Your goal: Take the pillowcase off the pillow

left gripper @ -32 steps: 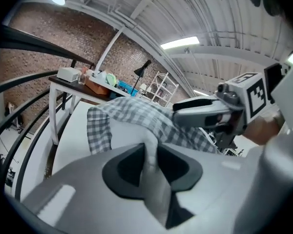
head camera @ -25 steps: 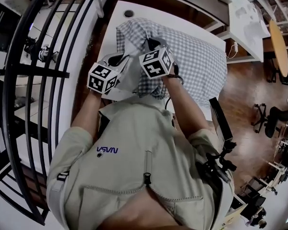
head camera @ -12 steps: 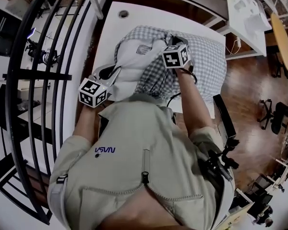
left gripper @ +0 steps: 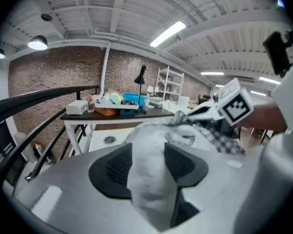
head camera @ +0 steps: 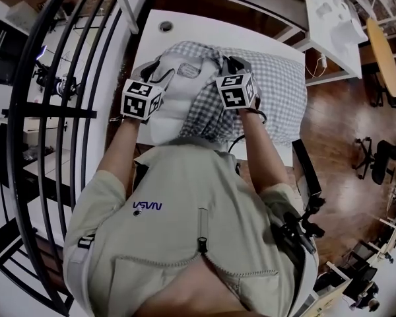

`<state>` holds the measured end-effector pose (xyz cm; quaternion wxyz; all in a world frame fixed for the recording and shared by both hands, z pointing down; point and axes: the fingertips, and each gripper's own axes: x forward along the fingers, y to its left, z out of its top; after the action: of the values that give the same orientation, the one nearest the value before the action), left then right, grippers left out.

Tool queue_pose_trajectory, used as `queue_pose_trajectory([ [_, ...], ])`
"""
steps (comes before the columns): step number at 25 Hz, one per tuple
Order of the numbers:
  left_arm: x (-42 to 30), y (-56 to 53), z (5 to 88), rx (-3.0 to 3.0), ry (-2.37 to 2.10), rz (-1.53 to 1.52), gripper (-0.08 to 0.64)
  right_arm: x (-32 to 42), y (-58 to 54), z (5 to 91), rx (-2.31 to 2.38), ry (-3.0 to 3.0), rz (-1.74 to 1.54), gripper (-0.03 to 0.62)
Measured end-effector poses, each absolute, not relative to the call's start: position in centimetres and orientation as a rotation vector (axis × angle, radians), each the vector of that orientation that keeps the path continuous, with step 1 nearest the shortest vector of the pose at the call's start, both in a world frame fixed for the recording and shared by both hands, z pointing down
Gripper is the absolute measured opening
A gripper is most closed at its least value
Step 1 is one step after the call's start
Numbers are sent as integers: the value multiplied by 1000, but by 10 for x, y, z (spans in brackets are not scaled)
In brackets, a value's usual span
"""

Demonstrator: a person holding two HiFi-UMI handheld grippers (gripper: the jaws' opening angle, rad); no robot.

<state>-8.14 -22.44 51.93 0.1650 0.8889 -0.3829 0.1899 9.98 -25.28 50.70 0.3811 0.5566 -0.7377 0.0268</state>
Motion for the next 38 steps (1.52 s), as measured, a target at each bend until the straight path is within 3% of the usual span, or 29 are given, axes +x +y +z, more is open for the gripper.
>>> queue_pose_trajectory([
  [3,-69,-230,551,2442,-1035,712,176,91,-247,497,1390,-1980,136,94],
  [6,-63,-220,555,2457,-977,759,65,68,-239,469,1346,-2197,243,157],
  [12,-54,-187,535,2589,-911,708,31,21,-251,408,1239,-2463,270,160],
  [18,-42,-149,505,2733,-876,636,28,0,-263,489,918,-2174,356,193],
  [19,-42,-145,501,2754,-878,643,26,0,-263,498,905,-2132,351,187],
  [21,-45,-143,494,2794,-896,640,25,4,-272,499,983,-2087,301,18],
  [31,-82,-147,427,2954,-1003,345,21,111,-346,442,1570,-1849,164,11],
  [35,-89,-164,431,2910,-1021,326,21,165,-340,464,1661,-1733,278,11],
  [38,-92,-201,459,2797,-1076,361,25,158,-331,486,1610,-1796,319,18],
])
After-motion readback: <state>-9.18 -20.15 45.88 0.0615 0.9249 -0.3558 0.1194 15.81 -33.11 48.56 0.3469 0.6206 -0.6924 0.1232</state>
